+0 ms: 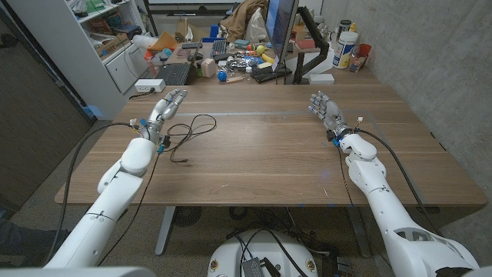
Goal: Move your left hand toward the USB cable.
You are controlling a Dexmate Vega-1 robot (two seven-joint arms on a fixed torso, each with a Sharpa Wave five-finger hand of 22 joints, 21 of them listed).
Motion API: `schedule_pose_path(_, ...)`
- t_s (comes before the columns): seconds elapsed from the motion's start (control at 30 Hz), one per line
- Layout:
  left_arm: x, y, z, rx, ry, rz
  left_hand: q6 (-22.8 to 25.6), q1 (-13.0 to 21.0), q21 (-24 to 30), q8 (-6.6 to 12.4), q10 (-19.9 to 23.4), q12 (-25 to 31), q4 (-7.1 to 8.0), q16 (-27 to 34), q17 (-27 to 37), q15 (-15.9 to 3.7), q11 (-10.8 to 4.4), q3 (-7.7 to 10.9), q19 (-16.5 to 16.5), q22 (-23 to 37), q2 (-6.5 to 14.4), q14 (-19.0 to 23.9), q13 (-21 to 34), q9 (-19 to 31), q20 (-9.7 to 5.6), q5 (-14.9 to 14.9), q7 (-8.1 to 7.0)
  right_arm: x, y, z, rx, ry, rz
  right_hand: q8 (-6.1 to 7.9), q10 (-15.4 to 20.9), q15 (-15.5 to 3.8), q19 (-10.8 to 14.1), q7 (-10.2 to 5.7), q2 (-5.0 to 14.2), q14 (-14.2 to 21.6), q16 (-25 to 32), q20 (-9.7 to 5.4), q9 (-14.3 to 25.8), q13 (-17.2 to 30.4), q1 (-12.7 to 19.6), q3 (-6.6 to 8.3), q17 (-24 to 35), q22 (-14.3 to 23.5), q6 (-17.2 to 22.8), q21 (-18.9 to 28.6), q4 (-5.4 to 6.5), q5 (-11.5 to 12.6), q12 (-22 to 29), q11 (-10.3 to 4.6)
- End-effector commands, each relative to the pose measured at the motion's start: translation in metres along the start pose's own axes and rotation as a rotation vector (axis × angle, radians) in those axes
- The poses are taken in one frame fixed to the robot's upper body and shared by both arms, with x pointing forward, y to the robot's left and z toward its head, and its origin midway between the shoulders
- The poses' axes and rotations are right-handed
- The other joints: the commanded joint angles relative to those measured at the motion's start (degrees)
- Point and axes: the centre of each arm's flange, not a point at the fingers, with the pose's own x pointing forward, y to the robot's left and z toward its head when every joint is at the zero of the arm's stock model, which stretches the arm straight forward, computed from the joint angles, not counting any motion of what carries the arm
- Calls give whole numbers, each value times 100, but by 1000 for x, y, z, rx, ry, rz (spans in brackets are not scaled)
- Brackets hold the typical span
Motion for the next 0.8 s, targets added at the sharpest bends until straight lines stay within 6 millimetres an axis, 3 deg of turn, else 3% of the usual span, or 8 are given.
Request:
schedule_pose_path(0.03,-2,10,-1,81,10,7,44,55,-11,19,19,-12,-8,11,31,1,-41,-16,-23,6,11,10,17,20,-120,1,-7,2,2,-1,-1,3,0,16,68,5,44,6,10,60,36,-28,35,26,26,19,23,16,33,-4,-6,30,-8,2)
schedule_pose_path(0.8,-1,14,0,251,32,28,93,90,-11,24,27,-17,-20,10,32,-10,-45,-25,-24,6,27,23,18,22,-106,-2,-14,4,1,2,-5,-2,-1,14,80,6,49,8,14,67,38,-28,35,26,22,17,23,17,34,-12,-5,31,-7,12)
